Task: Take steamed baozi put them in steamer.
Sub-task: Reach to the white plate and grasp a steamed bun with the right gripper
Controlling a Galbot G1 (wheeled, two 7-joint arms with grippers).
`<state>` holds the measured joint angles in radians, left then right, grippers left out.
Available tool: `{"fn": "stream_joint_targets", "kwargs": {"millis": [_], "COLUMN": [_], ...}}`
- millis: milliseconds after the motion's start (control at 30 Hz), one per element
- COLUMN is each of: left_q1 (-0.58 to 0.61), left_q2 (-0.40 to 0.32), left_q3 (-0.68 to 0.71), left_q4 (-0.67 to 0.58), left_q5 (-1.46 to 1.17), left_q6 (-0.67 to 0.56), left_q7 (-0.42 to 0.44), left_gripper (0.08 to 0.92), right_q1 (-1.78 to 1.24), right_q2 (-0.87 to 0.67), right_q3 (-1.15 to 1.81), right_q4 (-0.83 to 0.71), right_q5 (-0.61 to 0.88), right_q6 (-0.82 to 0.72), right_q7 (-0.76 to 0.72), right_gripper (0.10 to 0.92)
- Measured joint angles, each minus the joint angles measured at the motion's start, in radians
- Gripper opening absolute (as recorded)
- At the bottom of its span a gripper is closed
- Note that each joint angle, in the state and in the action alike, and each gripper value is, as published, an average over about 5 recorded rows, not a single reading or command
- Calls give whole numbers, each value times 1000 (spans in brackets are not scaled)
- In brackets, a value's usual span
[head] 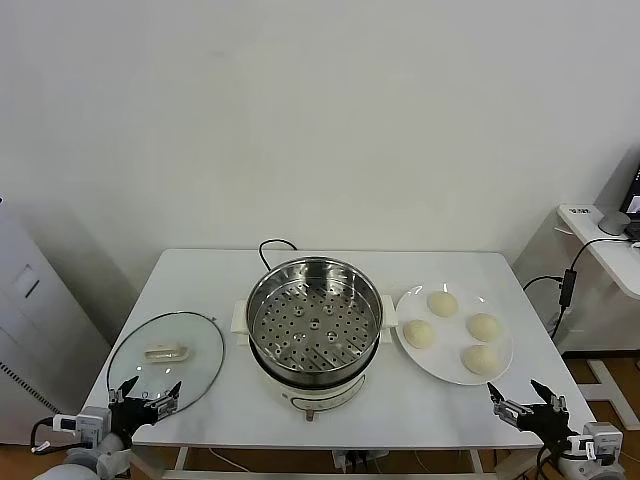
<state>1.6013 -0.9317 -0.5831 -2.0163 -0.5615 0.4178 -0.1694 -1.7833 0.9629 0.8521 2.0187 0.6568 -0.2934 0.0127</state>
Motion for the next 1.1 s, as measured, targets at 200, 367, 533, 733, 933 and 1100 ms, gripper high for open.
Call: {"fn": "stream_joint_targets", "kwargs": {"millis": [200, 367, 533, 733, 933, 1100], "left_q1": [1, -1, -4, -6, -11, -17], "left_q2": [0, 1, -2, -6, -6, -9], "left_q3": [-1, -1, -1, -2, -3, -3], "left_q4": [1, 1, -1, -7, -7, -11], "left_q5": [0, 0, 2, 7, 8, 9], "left_q6": [0, 0, 3, 6, 8, 14], "left_q7": [0, 0, -1, -2, -3, -3], "left_gripper": [823, 823, 823, 823, 823, 823], "right_q1": [29, 106, 219, 405, 635, 858], "right_q2": [-8, -33, -75, -137, -218, -285], "right_q3": [11, 9, -24, -109, -264, -455], "right_q4": [-18, -64, -140, -265, -406, -531], "right_q5": [-82, -291, -544, -765, -865, -883], "right_q6": [24, 75, 134, 203, 249, 279], "right_q7": [-24, -49, -69, -157, -305, -456], "right_gripper": [823, 823, 823, 823, 823, 823]}}
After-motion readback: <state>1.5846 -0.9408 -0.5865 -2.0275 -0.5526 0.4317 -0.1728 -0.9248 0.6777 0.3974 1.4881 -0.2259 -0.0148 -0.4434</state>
